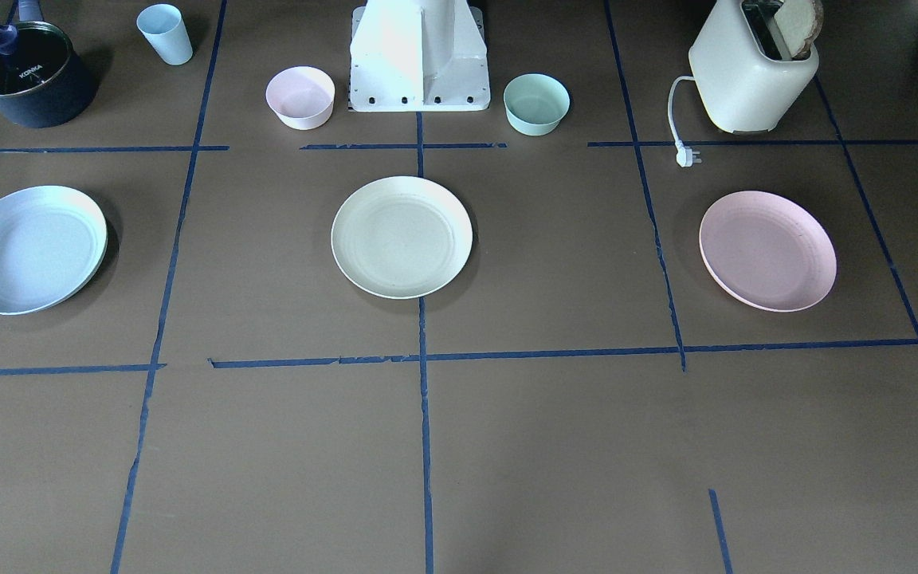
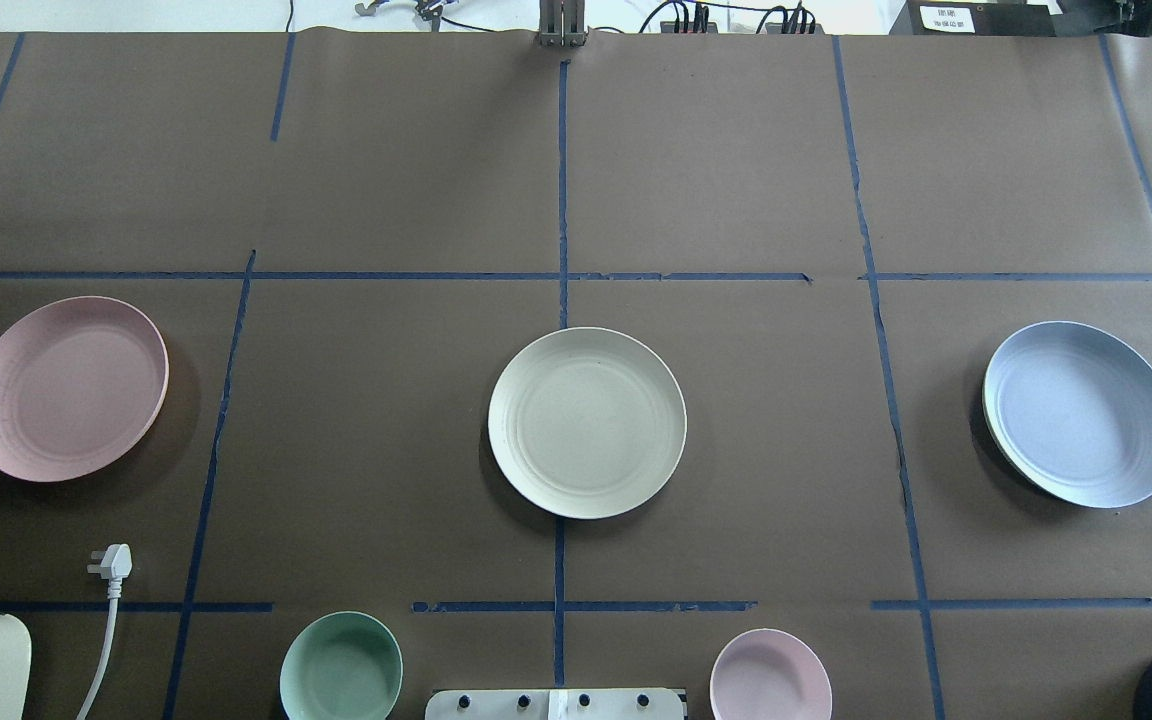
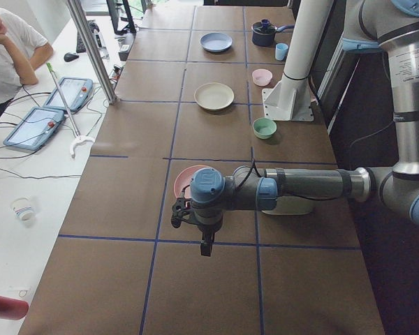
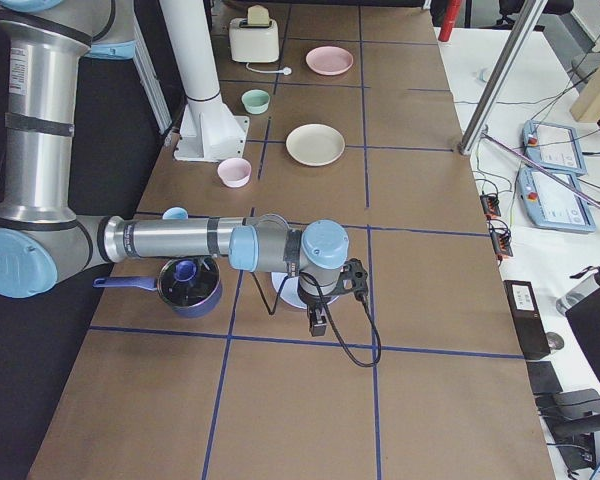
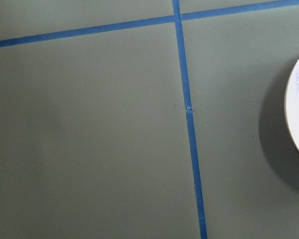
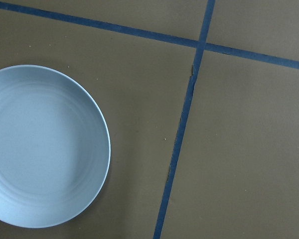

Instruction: Stack three plates with pink and blue

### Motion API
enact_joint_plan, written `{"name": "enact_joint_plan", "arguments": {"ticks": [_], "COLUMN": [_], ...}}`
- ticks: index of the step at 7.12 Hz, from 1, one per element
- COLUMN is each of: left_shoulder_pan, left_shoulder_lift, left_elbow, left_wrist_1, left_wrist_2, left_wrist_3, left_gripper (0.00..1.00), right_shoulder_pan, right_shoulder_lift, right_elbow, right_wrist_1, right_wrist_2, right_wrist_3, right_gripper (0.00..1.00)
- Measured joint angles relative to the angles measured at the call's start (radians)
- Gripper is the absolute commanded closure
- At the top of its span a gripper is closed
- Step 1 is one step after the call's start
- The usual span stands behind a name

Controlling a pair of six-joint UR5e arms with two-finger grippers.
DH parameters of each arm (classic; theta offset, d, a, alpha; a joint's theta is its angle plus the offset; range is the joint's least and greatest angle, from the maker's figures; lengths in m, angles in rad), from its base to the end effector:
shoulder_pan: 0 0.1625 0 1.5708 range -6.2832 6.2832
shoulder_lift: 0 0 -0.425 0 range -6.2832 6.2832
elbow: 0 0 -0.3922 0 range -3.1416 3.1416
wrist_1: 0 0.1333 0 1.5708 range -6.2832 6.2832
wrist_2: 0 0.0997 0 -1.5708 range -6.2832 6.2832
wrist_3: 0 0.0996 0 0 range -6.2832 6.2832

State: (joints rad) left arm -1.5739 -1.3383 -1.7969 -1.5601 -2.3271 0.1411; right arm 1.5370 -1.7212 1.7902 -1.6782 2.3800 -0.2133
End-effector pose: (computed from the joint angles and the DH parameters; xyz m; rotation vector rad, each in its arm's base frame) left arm -0.0662 -0.3925 0.6527 0.0383 0.7560 0.1249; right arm 0.0468 -0.4264 0.6282 0.0365 -0.8108 -0.2179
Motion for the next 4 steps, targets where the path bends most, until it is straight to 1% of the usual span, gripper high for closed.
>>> {"name": "enact_joint_plan", "arguments": {"ticks": [4], "left_shoulder_pan": [0.005], "left_shoulder_lift": [0.01], "left_elbow": [-0.01], "left_wrist_1": [-0.014], "left_wrist_2": [-0.001], "left_wrist_3": [-0.001], "left_gripper": [0.0], "right_shoulder_pan": [0.0], "right_shoulder_lift": [0.0], "right_elbow": [0.004], "right_wrist_1": [0.0], "right_wrist_2": [0.002], "right_wrist_3": [0.0], "right_gripper": [0.0]}}
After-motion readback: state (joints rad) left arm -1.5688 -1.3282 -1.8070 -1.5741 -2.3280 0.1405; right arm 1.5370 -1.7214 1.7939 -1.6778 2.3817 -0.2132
